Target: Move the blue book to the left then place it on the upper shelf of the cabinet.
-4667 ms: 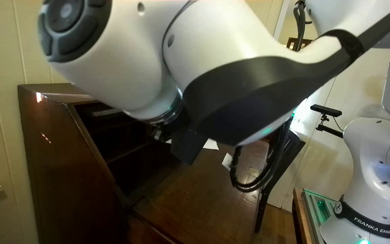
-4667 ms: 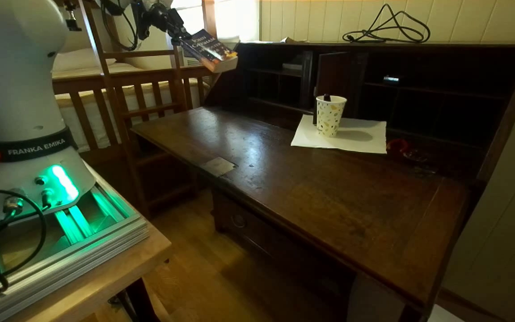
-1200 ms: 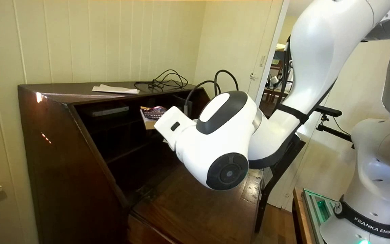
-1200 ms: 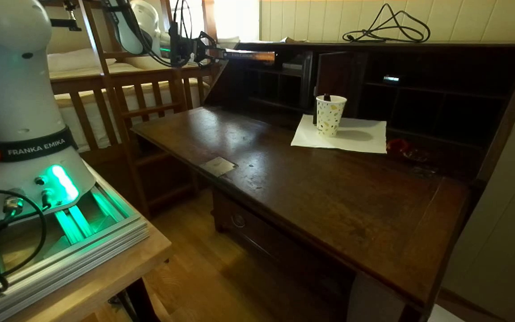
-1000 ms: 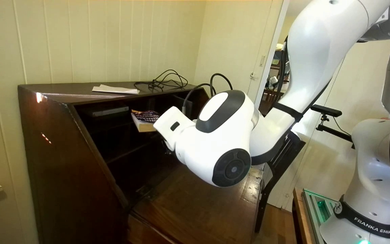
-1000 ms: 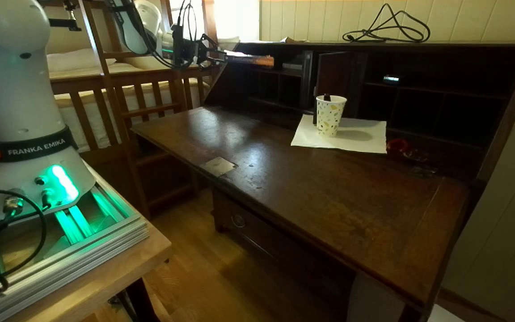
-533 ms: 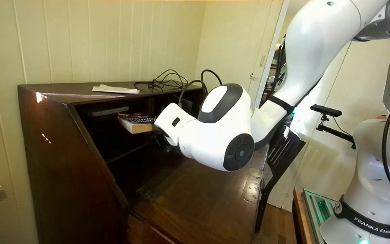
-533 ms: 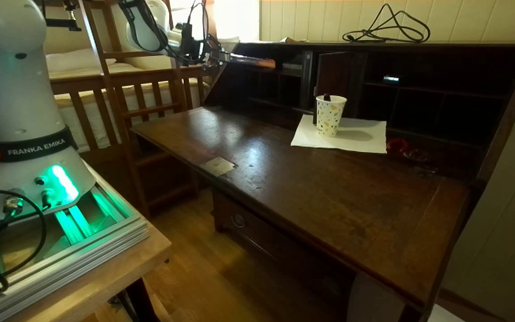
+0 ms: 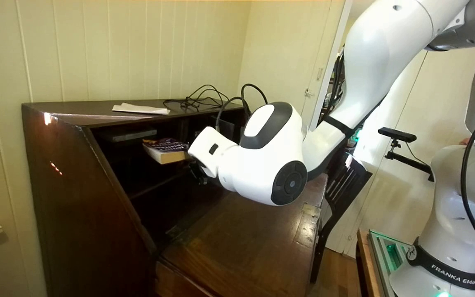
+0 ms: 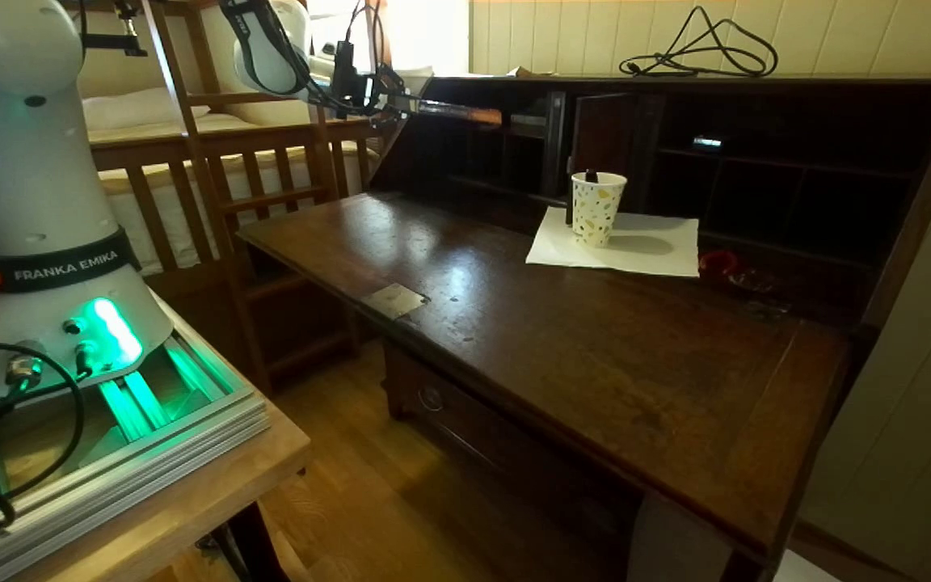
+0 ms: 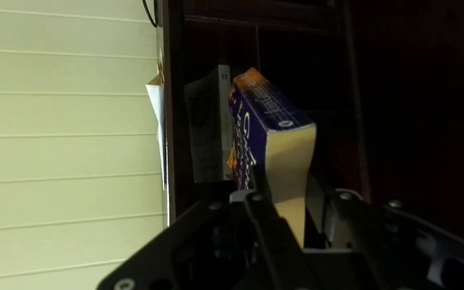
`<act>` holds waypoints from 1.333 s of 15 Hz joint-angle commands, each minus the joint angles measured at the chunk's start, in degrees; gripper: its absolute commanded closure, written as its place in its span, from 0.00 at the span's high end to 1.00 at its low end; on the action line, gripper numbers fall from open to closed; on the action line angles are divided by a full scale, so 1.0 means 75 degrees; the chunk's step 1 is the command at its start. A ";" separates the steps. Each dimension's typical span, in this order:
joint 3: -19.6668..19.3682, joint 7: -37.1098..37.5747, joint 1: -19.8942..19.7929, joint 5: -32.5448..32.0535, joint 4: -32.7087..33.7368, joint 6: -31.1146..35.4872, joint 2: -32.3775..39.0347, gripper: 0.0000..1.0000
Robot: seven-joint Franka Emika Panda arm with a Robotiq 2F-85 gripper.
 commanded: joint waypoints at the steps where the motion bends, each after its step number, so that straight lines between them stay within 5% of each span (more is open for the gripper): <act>1: -0.0058 -0.0110 -0.0066 -0.0770 0.0214 0.0239 0.0218 0.07; 8: -0.0115 -0.0250 -0.0111 -0.1603 0.0396 0.0087 0.0366 0.07; 20: 0.0207 0.2098 -0.0172 -0.2617 0.0340 0.0707 -0.0020 0.07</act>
